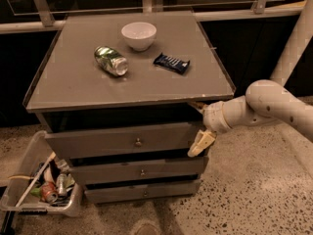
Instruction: Open top drawer
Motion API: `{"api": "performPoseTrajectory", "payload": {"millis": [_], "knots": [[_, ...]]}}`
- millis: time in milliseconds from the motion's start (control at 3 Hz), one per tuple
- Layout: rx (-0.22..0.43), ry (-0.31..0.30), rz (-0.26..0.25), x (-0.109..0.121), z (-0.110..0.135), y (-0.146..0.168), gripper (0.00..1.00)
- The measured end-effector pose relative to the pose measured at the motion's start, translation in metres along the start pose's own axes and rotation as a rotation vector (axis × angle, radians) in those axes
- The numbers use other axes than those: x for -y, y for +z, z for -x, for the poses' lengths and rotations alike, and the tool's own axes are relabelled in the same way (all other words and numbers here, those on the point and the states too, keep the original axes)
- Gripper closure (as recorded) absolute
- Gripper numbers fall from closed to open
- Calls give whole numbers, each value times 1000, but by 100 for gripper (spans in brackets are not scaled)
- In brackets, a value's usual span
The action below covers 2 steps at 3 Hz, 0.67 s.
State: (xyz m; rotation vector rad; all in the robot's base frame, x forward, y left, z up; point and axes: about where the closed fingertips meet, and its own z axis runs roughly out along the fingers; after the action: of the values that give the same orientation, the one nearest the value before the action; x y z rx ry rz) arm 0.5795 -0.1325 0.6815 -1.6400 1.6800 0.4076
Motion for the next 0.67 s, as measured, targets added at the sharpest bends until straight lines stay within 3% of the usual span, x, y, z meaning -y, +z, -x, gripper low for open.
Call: {"api": "performPoseTrajectory", "payload": {"millis": [333, 667], "knots": [[-13, -3, -2, 16, -12, 23, 0], [-29, 18, 25, -2, -20, 28, 0]]}}
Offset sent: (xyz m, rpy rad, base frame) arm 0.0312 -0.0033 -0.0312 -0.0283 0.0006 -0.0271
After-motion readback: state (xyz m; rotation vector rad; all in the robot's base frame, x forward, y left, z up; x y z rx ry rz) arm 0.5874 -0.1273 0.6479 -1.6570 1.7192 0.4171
